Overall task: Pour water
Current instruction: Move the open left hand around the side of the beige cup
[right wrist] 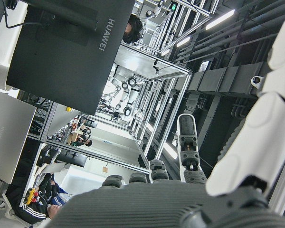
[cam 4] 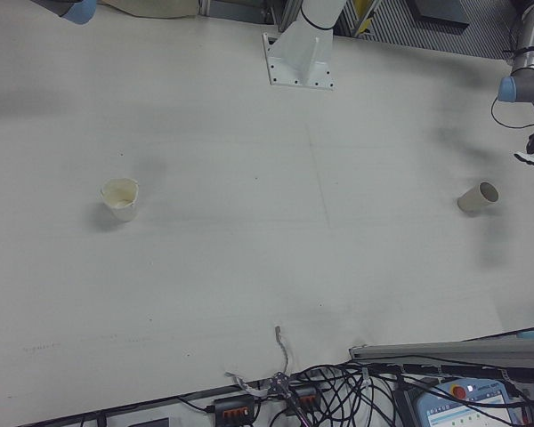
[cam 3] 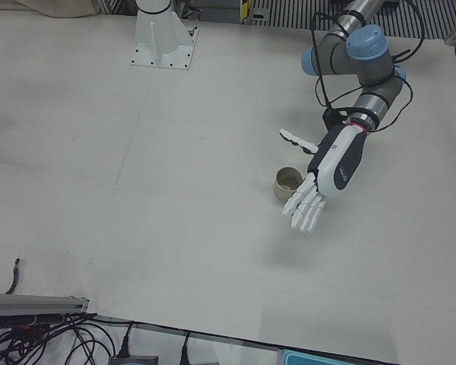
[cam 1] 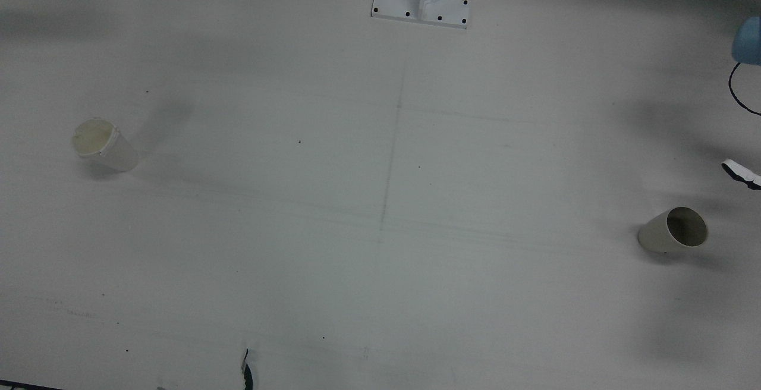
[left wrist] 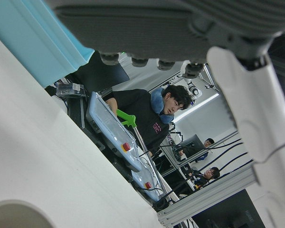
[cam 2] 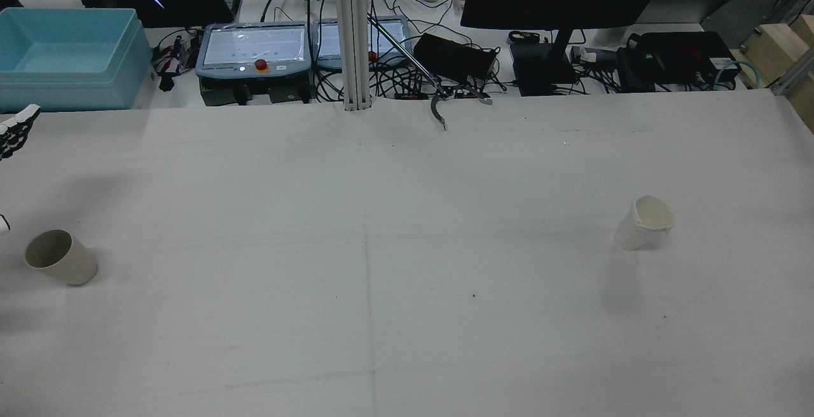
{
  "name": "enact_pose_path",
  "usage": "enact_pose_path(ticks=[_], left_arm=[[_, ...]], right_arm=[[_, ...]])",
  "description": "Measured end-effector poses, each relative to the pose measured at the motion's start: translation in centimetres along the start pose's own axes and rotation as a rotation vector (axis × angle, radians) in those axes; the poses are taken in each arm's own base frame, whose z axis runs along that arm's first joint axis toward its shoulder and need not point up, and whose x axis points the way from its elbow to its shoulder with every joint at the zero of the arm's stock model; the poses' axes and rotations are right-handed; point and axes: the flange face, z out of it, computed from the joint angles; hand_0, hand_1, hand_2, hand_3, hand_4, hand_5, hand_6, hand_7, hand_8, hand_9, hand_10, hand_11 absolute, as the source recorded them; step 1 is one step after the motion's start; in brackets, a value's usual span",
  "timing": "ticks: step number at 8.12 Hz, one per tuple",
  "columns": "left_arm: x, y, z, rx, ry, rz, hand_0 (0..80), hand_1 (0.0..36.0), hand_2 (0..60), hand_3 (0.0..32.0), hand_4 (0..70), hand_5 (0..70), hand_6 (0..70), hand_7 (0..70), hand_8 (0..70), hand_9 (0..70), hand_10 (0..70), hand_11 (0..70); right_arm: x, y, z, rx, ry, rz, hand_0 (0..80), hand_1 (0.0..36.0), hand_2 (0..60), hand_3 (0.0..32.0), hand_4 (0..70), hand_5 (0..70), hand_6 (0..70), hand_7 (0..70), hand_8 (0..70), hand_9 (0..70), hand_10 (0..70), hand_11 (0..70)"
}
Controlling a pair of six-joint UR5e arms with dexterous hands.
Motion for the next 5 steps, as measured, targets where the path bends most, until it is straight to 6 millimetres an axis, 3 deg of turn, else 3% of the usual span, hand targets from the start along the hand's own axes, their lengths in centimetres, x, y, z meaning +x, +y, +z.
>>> enact_pose_path(ticks=[2,3,5], left_arm=[[-2.9,-3.0,-1.2,0.028,-0.013,-0.045,49.4,6.1,0.0,7.2,9.8,0.0,0.0,0.0,0.0,0.0,0.0,1.1],[-3.5,-3.8,-2.2,0.03,-0.01,-0.058,48.4,4.9,0.0,8.4,9.4,0.0,0.0,0.0,0.0,0.0,0.3,1.8],[-4.1,-5.1,-4.8,0.016,0.004,-0.069,48.0,4.3,0.0,7.8,10.8,0.2,0.0,0.0,0.0,0.0,0.6,2.1]], right_arm=[[-0.1,-0.1,-0.2,0.021,0.007,-0.005,45.0,9.5,10.8,0.0,10.8,28.5,2.1,9.9,0.2,0.5,0.8,1.9],[-0.4,-0.1,-0.3,0.033,0.007,-0.007,44.6,9.1,10.6,0.0,11.9,29.3,2.6,10.2,0.3,0.6,0.5,1.5],[-1.2,0.0,-0.3,0.042,-0.006,-0.007,44.4,8.9,10.7,0.0,12.9,30.2,3.3,11.1,0.1,0.8,0.7,1.8]])
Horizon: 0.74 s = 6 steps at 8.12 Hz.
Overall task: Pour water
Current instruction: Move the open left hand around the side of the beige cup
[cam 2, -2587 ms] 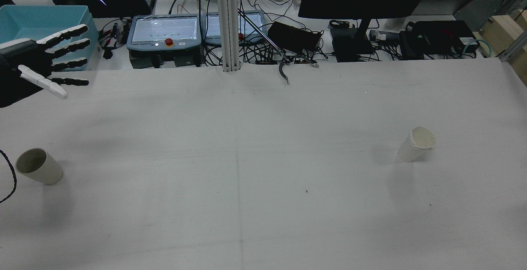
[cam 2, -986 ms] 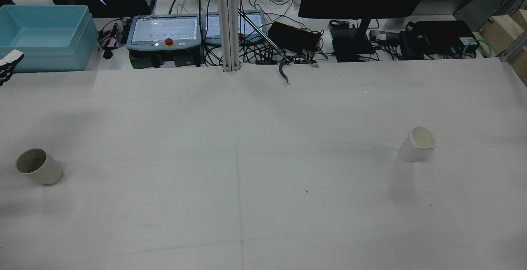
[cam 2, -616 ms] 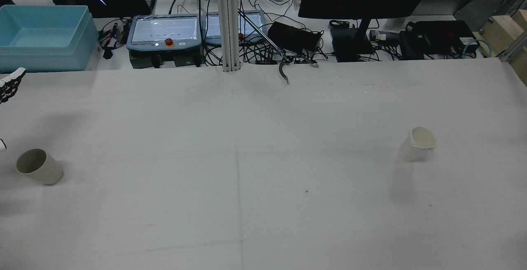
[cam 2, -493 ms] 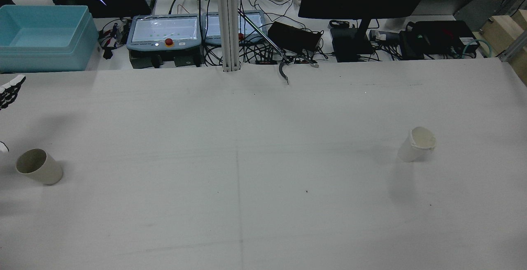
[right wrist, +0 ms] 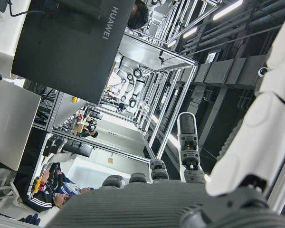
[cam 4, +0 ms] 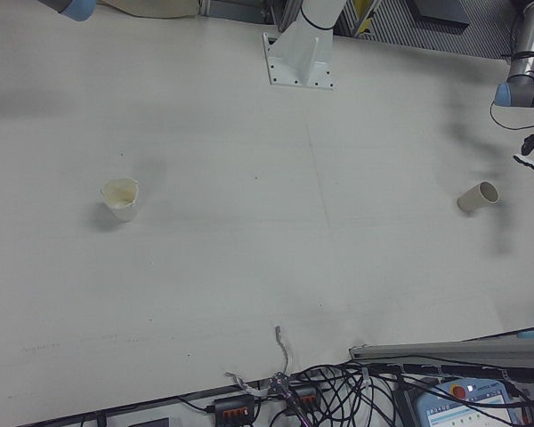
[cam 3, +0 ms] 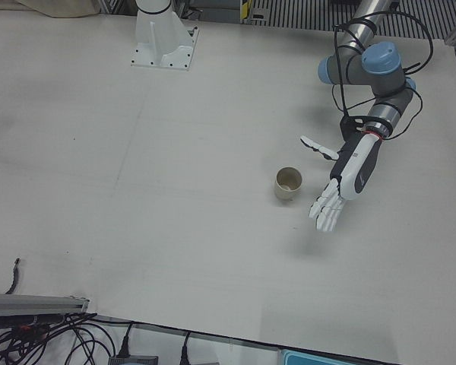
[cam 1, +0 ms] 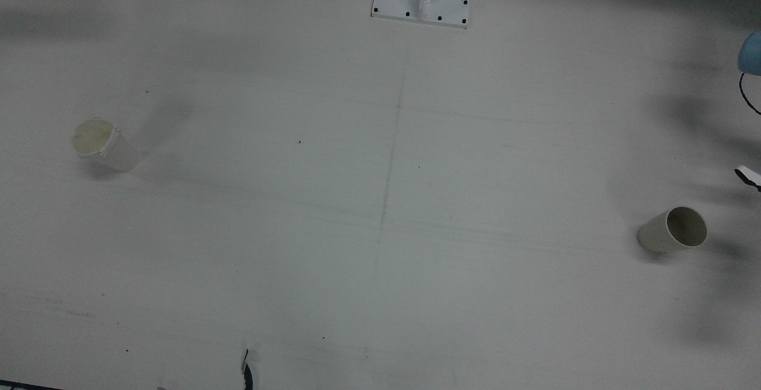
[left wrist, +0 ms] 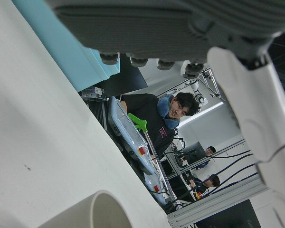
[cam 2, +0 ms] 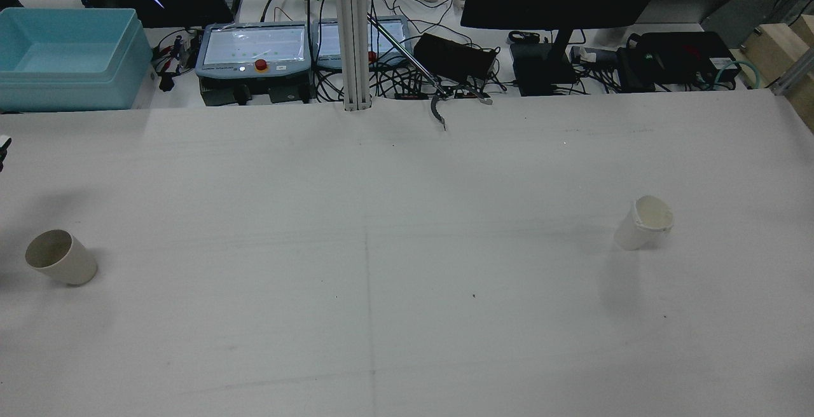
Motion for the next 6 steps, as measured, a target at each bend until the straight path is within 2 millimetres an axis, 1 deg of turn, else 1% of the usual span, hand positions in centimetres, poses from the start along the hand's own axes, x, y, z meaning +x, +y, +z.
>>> enact_pose_path(ticks=[1,2,3,4,5,6], left_arm=[[-0.2,-0.5,-1.2,-0.001,0.0,-0.001,50.1,6.5,0.0,6.8,11.1,0.5,0.0,0.0,0.0,0.0,0.7,2.5],[-0.4,-0.7,-1.7,-0.002,-0.002,0.005,51.8,8.0,0.0,6.6,10.7,1.0,0.0,0.0,0.0,0.0,0.5,2.5],[-0.6,-0.8,-1.9,-0.003,0.004,0.026,49.7,5.9,0.0,6.4,10.2,1.2,0.0,0.0,0.0,0.0,0.7,2.4],[-1.1,-1.3,-2.2,-0.001,0.004,0.043,48.2,4.3,0.0,6.2,10.8,0.9,0.0,0.0,0.0,0.0,0.3,1.7],[-2.3,-1.6,-2.5,-0.008,-0.016,0.048,49.1,4.9,0.0,5.2,11.4,2.1,0.0,0.0,0.0,0.0,1.0,2.7],[-4.3,-1.8,-2.8,-0.024,-0.046,0.051,49.1,5.0,0.0,5.4,11.5,1.9,0.0,0.0,0.0,0.0,1.1,2.9]], right_arm=[[-0.3,-0.1,0.0,0.003,-0.006,-0.001,44.5,8.9,10.9,0.0,13.6,30.5,3.7,11.3,0.1,0.8,0.6,1.6],[-0.4,-0.1,0.0,0.005,-0.008,-0.003,44.4,8.9,11.2,0.0,13.8,30.9,3.9,11.6,0.0,0.9,0.7,1.7],[-0.4,-0.1,0.0,0.005,-0.008,-0.003,44.3,8.8,11.0,0.0,13.8,31.1,3.9,11.6,0.1,0.9,0.9,1.9],[-0.5,-0.1,0.0,0.005,-0.011,-0.002,44.5,8.9,11.2,0.0,14.2,31.3,4.2,11.9,0.0,0.9,0.9,2.0],[-0.7,0.0,0.0,0.004,-0.016,-0.001,44.7,8.9,11.2,0.0,14.9,31.4,4.5,12.2,0.2,1.0,0.7,1.7],[-0.9,0.1,0.1,0.003,-0.02,0.0,44.8,8.9,11.2,0.0,14.8,31.6,4.5,12.2,0.1,1.0,0.9,2.0]])
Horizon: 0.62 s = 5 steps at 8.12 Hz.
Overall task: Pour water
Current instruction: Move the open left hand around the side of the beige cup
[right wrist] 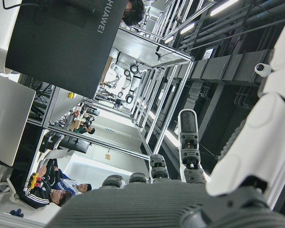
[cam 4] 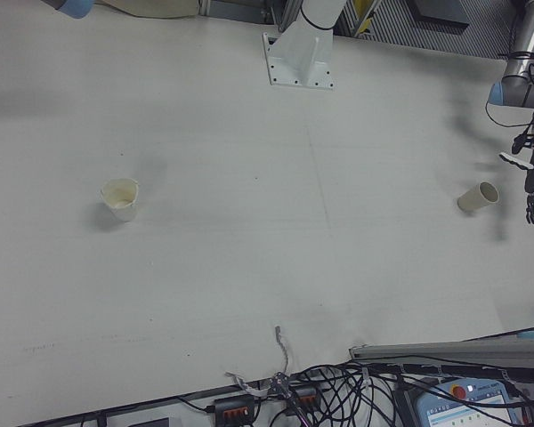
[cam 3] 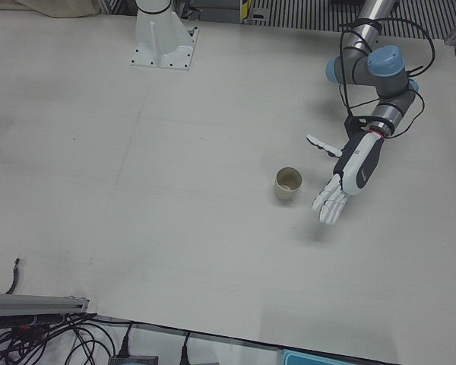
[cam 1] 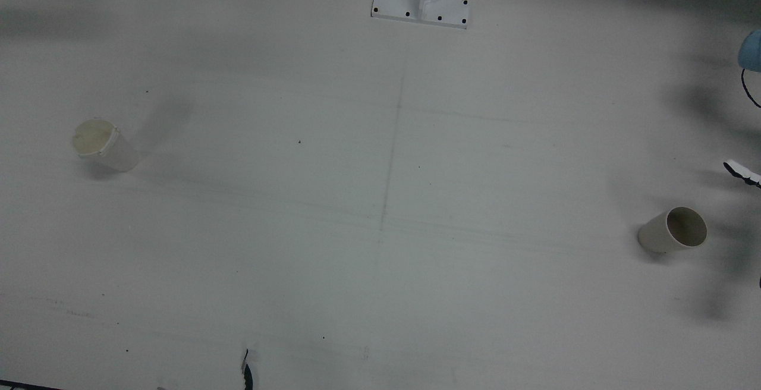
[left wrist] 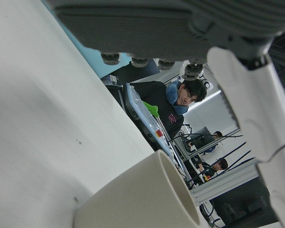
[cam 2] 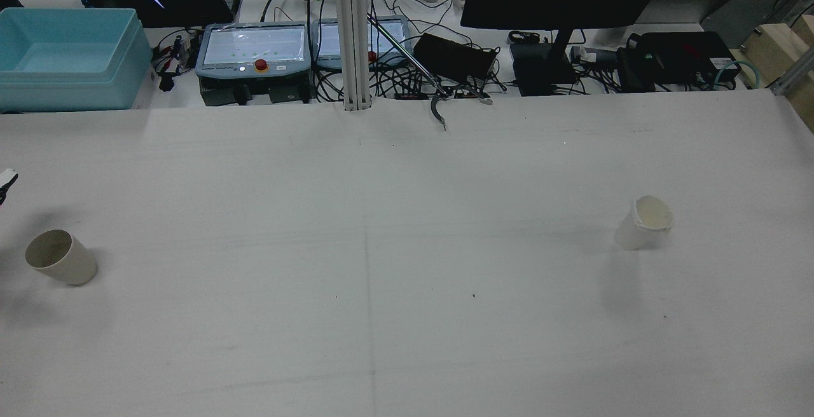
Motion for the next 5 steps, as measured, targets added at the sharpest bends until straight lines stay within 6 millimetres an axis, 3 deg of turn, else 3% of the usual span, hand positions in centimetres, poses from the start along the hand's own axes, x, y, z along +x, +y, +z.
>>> enact_pose_path(ticks=[2,5], left_arm=[[-2.6,-0.8,-0.5,-0.012,-0.034,0.0,53.3,8.8,0.0,4.0,12.5,4.6,0.0,0.0,0.0,0.0,1.5,3.9],[-3.5,0.4,3.0,-0.032,-0.034,-0.007,56.0,10.4,0.0,1.2,14.5,9.6,0.0,0.4,0.0,0.0,1.8,4.5]], right_arm=[[-0.3,0.1,0.1,-0.002,-0.007,0.001,44.8,8.9,11.3,0.0,15.3,32.1,4.7,12.4,0.0,1.0,0.5,1.4],[-0.7,0.5,0.3,-0.009,-0.014,0.005,43.9,8.2,10.8,0.0,16.1,33.0,5.4,13.1,0.1,1.2,0.8,1.8]])
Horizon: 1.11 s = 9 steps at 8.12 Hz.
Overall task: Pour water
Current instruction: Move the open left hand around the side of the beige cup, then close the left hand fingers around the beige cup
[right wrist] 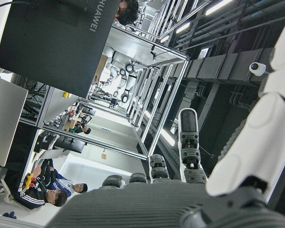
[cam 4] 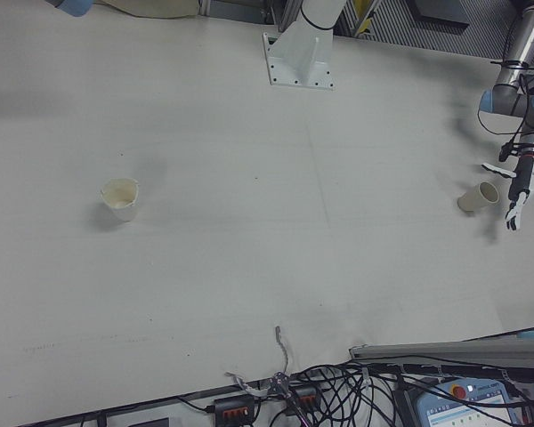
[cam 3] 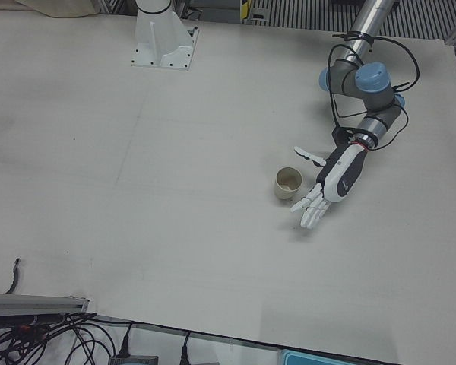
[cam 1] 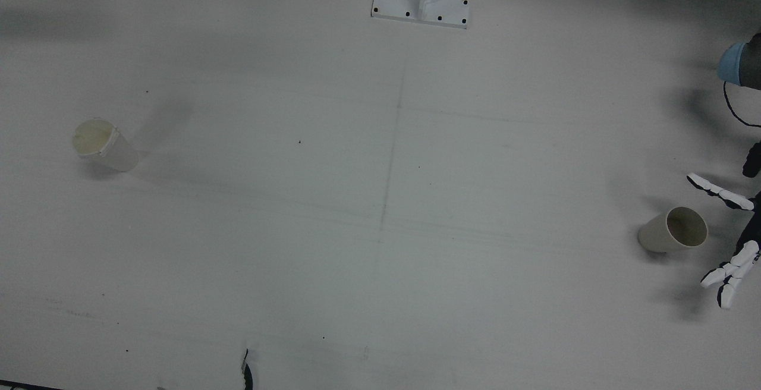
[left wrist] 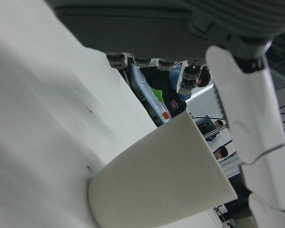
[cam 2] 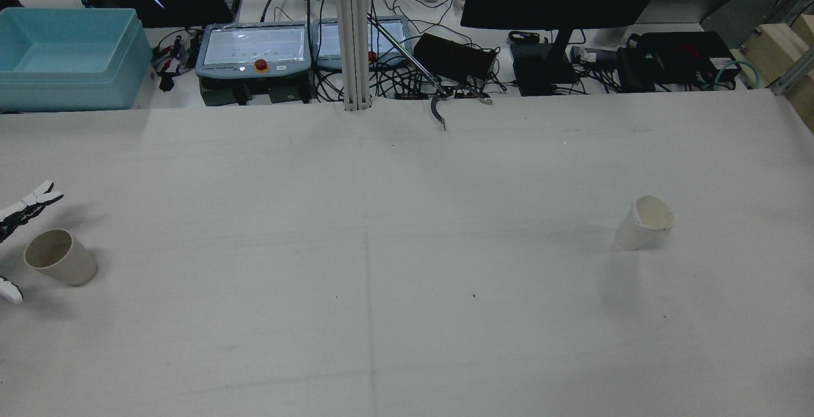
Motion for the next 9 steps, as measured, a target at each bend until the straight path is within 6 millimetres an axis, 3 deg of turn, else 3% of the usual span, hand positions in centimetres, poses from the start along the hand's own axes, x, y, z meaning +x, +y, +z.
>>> enact_pose_path(ticks=[1,4,9], left_arm=[[-0.1,0.1,0.7,-0.005,0.003,-0.005,57.6,11.6,0.0,0.2,15.1,10.7,0.0,0.4,0.0,0.0,1.9,4.8],[-1.1,0.7,1.3,-0.024,-0.008,-0.018,53.6,8.0,0.0,0.0,21.0,13.2,2.3,3.0,0.0,0.0,3.5,6.7],[-2.5,1.3,2.3,-0.05,-0.024,-0.092,58.2,10.8,0.0,0.0,22.9,17.3,4.0,5.1,0.0,0.0,4.4,8.2]], right_arm=[[-0.4,0.2,0.0,-0.004,-0.005,0.002,43.2,7.6,10.4,0.0,16.5,33.7,5.7,13.5,0.1,1.3,0.8,1.6],[-1.3,1.1,0.0,0.005,-0.012,-0.001,42.0,6.7,9.7,0.0,16.5,33.8,5.6,13.2,0.3,1.2,1.0,1.8],[-1.5,1.8,0.1,-0.005,-0.017,0.005,41.9,6.6,10.0,0.0,16.9,34.3,6.1,13.6,0.4,1.3,1.1,2.1]])
